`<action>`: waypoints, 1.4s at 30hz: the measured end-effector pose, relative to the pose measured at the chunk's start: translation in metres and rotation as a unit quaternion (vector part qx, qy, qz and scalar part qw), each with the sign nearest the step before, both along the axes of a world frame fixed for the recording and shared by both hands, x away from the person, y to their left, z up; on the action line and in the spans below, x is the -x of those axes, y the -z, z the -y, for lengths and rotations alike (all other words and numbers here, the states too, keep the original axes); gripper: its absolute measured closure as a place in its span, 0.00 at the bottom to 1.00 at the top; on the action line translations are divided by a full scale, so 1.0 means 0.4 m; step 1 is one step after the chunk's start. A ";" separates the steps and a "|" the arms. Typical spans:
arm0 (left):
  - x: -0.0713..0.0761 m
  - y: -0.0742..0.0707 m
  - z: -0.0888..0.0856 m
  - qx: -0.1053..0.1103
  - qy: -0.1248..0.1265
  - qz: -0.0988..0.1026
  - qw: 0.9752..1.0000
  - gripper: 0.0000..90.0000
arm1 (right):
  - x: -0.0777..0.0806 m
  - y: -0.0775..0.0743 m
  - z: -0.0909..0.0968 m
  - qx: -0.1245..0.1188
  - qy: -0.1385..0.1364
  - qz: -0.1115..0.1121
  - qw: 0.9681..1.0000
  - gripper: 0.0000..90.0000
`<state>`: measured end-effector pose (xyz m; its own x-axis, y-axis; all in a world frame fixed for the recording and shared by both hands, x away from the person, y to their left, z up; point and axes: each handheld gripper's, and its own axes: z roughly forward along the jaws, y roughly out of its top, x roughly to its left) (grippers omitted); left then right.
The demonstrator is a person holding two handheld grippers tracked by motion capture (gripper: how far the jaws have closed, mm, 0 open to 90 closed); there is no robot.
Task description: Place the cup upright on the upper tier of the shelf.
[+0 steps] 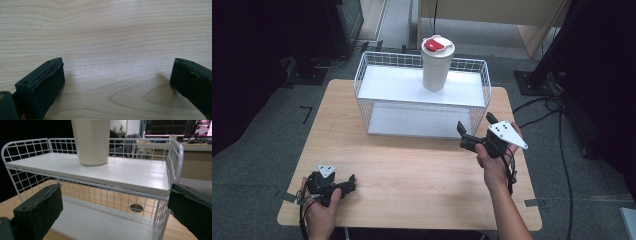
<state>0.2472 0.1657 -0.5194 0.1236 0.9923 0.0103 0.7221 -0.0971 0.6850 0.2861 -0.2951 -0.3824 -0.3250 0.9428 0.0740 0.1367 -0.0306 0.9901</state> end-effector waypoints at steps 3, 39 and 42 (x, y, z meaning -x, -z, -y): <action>0.000 0.000 0.001 0.001 -0.001 0.001 1.000 0.00 | 0.010 0.020 0.018 0.000 0.006 -0.005 1.000 0.00; 0.000 0.000 0.000 0.001 0.000 0.000 1.000 0.00 | 0.107 0.167 0.160 0.003 0.077 -0.060 0.995 0.00; 0.000 0.000 0.000 0.001 0.000 0.000 1.000 0.00 | 0.111 0.173 0.167 0.004 0.080 -0.063 0.995 0.00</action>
<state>0.2472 0.1655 -0.5195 0.1229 0.9924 0.0089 0.7217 -0.0955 0.6856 0.2417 -0.3620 -0.4517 -0.1600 0.9824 0.0964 0.2535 -0.0535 0.9659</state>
